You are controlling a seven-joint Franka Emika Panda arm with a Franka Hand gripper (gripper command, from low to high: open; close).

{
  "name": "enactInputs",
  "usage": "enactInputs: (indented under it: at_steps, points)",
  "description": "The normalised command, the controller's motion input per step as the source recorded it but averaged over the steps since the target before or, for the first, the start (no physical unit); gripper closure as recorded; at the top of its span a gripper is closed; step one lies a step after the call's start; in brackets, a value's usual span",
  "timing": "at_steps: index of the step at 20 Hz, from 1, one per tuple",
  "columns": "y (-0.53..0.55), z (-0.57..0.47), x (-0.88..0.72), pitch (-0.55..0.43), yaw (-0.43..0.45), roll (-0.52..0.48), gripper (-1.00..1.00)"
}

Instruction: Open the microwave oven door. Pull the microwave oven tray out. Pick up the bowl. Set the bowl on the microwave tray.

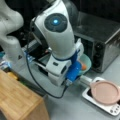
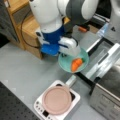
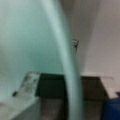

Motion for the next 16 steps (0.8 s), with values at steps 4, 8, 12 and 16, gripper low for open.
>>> enactInputs:
  at_steps: [4,8,12,16]
  points:
    - [0.16,-0.01,-0.74,-0.14,-0.371,0.019,1.0]
    - [0.28,-0.04,-0.57,-0.184,-0.252,0.056,1.0]
    - [0.39,-0.13,-0.34,-0.212,-0.184,0.094,1.0]
    - [0.42,-0.21,-0.3,-0.225,-0.162,0.092,1.0]
